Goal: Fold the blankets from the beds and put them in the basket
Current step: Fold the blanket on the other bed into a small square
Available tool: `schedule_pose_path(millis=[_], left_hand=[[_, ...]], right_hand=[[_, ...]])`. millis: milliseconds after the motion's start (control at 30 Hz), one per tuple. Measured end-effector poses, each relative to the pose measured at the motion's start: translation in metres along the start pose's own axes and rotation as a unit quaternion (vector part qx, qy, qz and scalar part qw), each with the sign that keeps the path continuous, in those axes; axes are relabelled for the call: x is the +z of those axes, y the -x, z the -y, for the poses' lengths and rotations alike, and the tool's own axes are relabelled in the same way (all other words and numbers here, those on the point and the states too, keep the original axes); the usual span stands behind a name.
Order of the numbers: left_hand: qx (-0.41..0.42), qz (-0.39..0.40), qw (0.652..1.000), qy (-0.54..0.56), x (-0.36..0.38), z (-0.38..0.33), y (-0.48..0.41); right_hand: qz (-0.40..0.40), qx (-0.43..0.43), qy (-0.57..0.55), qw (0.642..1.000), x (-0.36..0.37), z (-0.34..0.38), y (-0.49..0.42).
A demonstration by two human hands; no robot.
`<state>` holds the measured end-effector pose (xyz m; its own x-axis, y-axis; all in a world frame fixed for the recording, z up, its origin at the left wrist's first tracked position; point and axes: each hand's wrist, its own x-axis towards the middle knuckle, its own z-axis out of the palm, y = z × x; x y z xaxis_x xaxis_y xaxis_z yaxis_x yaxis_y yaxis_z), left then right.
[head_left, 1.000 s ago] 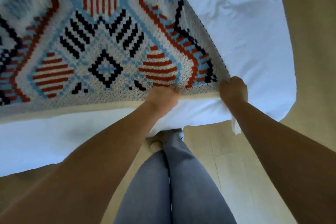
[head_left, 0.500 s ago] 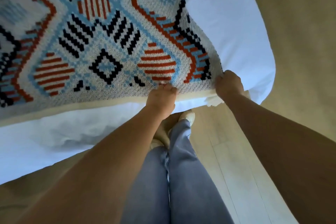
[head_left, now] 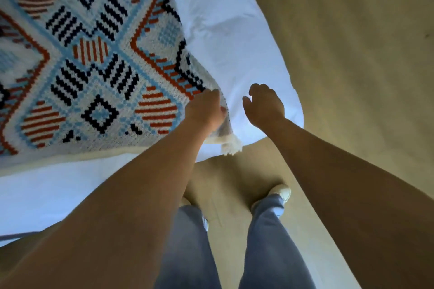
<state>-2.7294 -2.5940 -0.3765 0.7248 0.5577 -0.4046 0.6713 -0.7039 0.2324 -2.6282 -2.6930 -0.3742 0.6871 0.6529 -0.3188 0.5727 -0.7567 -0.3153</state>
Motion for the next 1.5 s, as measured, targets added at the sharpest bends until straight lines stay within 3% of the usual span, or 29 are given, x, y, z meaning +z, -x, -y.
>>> schedule_pose_path(millis=[167, 333, 600, 900, 1267, 1500], left_hand=[[-0.075, -0.001, 0.996, 0.042, -0.032, -0.068, -0.035], [-0.125, -0.038, 0.989, 0.064, -0.055, -0.116, -0.073], [-0.207, -0.084, 0.97, 0.098, -0.094, -0.131, -0.16], [-0.261, -0.114, 0.948, 0.14, -0.161, -0.149, -0.28], [-0.404, -0.114, 0.888, 0.188, -0.226, -0.167, -0.422], [-0.488, -0.118, 0.838, 0.213, -0.264, -0.127, -0.461]], right_hand=[[0.024, -0.131, 0.082, 0.988, -0.073, -0.054, -0.028], [0.028, -0.207, 0.119, 0.971, -0.126, -0.086, -0.071], [0.044, -0.31, 0.145, 0.938, -0.176, -0.072, -0.182], [0.073, -0.358, 0.14, 0.92, -0.24, -0.049, -0.324], [0.138, -0.485, 0.202, 0.84, -0.318, -0.033, -0.52], [0.181, -0.554, 0.211, 0.784, -0.325, 0.043, -0.597]])
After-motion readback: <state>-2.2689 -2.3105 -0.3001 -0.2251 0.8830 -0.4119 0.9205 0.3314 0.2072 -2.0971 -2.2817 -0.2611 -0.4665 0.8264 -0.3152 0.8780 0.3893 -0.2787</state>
